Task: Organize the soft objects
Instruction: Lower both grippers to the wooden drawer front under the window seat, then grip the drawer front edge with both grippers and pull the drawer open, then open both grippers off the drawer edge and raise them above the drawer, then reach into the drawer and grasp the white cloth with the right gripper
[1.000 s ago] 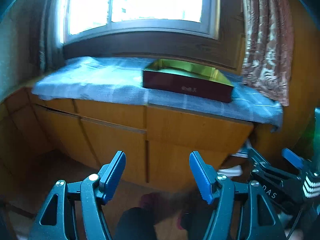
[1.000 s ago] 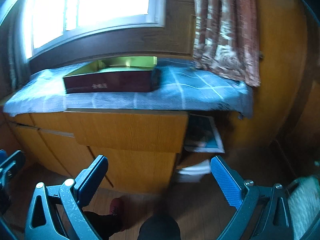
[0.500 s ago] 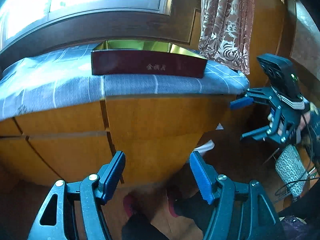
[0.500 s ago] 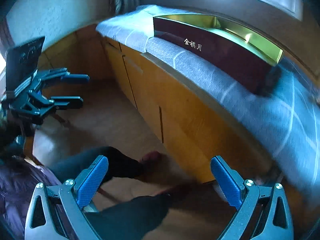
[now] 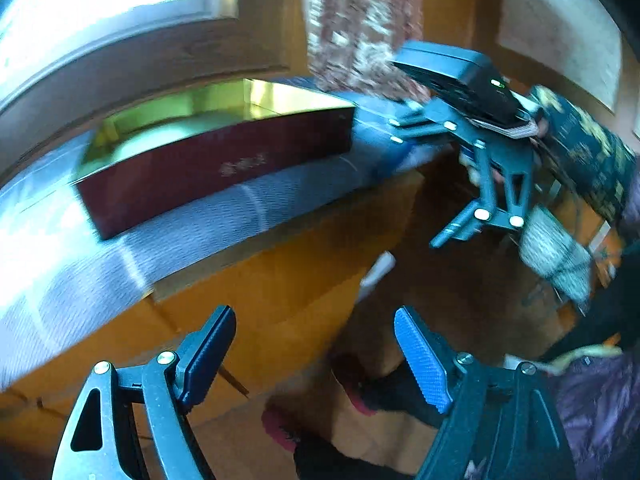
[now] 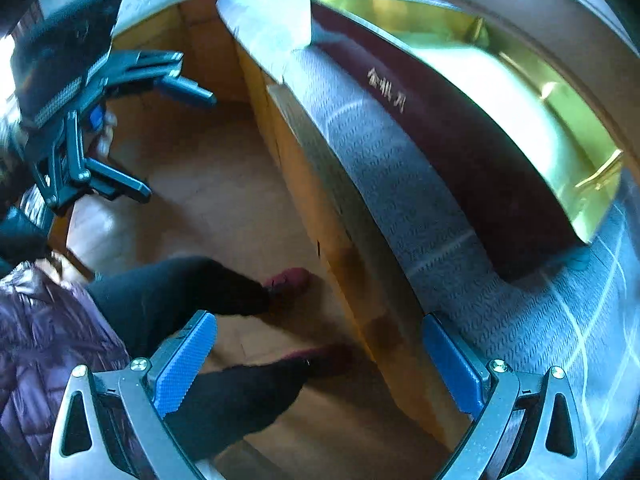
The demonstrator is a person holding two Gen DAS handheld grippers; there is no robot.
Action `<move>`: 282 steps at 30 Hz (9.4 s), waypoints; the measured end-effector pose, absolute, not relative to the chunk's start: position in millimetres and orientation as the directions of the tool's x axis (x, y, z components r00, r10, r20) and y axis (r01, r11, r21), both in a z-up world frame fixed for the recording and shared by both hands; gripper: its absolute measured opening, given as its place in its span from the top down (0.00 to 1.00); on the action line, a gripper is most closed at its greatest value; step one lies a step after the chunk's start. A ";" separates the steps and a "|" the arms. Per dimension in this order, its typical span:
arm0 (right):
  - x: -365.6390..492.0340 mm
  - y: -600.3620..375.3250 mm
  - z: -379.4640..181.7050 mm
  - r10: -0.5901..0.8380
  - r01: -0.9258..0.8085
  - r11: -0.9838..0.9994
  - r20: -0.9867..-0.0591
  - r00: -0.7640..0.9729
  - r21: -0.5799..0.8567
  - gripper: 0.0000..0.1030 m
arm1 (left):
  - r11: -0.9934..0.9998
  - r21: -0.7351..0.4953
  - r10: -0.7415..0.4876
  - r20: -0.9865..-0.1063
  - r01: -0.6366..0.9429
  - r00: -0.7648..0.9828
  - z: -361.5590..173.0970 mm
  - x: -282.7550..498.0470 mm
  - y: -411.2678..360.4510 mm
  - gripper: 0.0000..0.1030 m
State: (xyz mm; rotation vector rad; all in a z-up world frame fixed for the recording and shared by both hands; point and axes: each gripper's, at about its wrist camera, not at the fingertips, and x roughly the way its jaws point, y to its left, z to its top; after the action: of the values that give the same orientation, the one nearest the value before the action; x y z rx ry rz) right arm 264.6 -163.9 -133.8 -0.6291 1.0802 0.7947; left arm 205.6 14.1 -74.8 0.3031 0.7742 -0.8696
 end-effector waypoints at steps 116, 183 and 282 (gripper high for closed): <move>239.8 -105.0 -209.2 -0.166 -0.967 0.184 -0.976 0.144 -0.174 0.68 | 0.183 0.008 -0.299 -0.952 0.983 0.063 -146.0 216.1 -31.1 0.72; 97.0 -132.1 -191.9 0.127 -0.669 0.728 -0.929 0.347 -0.150 0.07 | 0.638 0.068 -0.356 -0.857 0.767 0.372 -155.2 69.3 -10.5 0.23; 194.9 -154.4 -184.9 0.417 -0.746 0.665 -0.850 0.321 0.045 0.65 | 0.930 -0.256 -0.367 -0.652 0.263 0.663 -101.1 44.8 73.8 0.33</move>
State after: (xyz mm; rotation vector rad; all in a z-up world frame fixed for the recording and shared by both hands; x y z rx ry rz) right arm 194.9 -154.4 -184.9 -0.3904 0.9732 0.7898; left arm 44.8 73.8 -101.1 -0.1442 0.7672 -0.3572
